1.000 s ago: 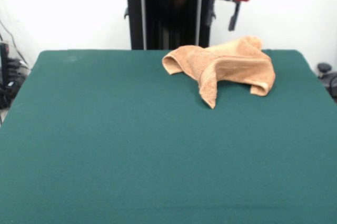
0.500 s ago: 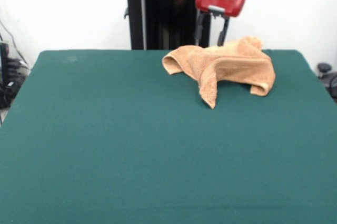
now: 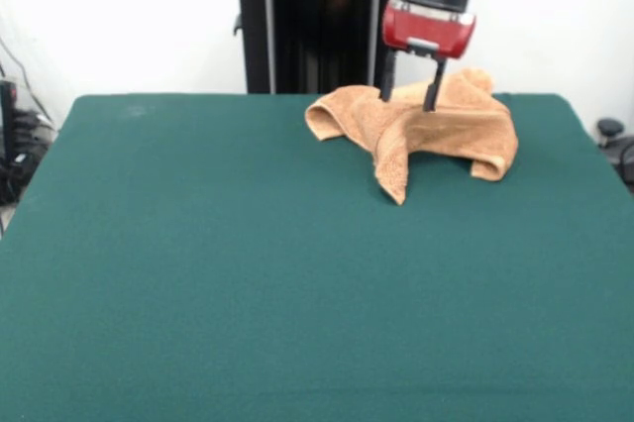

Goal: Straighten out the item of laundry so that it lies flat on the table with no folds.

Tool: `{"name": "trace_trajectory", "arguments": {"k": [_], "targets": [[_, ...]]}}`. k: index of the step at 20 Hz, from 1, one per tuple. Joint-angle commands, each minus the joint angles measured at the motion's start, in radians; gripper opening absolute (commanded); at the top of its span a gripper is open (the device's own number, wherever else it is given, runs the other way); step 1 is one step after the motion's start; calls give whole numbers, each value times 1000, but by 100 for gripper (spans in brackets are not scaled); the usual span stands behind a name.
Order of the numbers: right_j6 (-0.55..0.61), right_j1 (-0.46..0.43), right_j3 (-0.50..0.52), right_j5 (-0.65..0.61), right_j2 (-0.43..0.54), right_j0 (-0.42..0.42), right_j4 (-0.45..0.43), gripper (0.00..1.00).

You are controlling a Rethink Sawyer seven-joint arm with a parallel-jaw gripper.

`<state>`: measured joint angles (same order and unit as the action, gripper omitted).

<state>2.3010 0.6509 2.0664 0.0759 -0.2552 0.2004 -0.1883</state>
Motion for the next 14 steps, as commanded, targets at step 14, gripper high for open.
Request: {"name": "trace_trajectory", "arguments": {"k": [14], "targets": [[69,-116,-142,60,128,-62,-19,100]]}}
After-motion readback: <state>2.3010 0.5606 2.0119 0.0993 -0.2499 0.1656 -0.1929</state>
